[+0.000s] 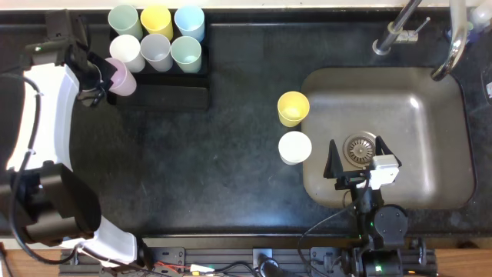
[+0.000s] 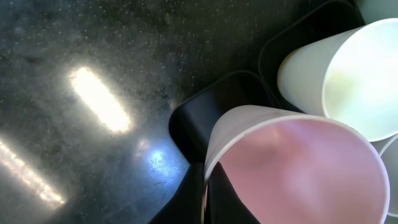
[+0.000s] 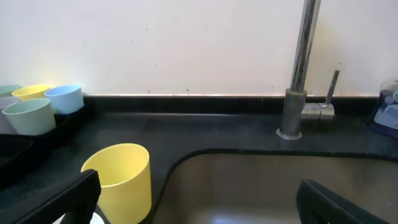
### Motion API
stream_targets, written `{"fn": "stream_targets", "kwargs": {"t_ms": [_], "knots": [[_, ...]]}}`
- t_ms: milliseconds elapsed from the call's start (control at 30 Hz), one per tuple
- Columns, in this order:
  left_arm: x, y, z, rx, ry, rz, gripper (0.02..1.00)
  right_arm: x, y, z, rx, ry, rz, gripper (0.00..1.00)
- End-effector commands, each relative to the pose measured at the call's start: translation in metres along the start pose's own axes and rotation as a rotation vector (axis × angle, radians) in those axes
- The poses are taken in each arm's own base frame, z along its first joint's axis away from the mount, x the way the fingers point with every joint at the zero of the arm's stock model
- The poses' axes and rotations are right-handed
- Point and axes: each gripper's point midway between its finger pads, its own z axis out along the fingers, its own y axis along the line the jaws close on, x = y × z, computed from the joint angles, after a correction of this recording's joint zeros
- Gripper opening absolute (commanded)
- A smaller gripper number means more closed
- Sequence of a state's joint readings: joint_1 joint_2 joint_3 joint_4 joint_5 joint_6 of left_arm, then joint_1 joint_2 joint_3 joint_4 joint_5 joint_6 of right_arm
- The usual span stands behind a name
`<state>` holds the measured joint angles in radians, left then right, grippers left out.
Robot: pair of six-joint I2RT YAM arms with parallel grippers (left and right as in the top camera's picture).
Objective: Store Cups
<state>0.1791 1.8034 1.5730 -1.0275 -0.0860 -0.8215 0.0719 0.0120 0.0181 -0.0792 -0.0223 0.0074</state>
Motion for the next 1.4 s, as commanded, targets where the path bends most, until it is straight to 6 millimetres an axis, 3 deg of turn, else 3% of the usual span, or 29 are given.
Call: {"fn": "stream_targets", "kwargs": {"t_ms": [33,867,900,933,967,1000,1200,1400], "knots": [[-0.004,0.001,0.007,-0.007,0.005,-0.027,0.036,0.004,0.001,0.000,-0.006,0.001,0.008,0.998],[0.002,0.006,0.050,-0.082,0.052,-0.019,0.040,0.004,0.001,0.000,-0.006,0.001,0.008,0.998],[0.001,0.006,0.049,-0.084,0.050,-0.019,0.080,0.004,0.001,0.000,-0.006,0.001,0.008,0.996],[0.001,0.007,0.049,-0.086,0.048,-0.018,0.189,0.004,0.001,0.000,-0.006,0.001,0.008,0.996],[0.001,0.007,0.049,-0.087,0.047,-0.018,0.470,0.004,0.001,0.000,-0.006,0.001,0.008,0.998],[0.001,0.006,0.049,-0.086,0.048,-0.018,0.998,0.004,0.001,0.000,-0.006,0.001,0.008,0.996],[-0.001,0.004,0.035,-0.063,0.029,-0.017,0.998,0.004,0.001,0.000,-0.006,0.001,0.008,0.998],[0.015,-0.018,-0.023,0.039,-0.022,0.074,0.998,0.004,0.001,0.000,-0.006,0.001,0.008,0.998]]}}
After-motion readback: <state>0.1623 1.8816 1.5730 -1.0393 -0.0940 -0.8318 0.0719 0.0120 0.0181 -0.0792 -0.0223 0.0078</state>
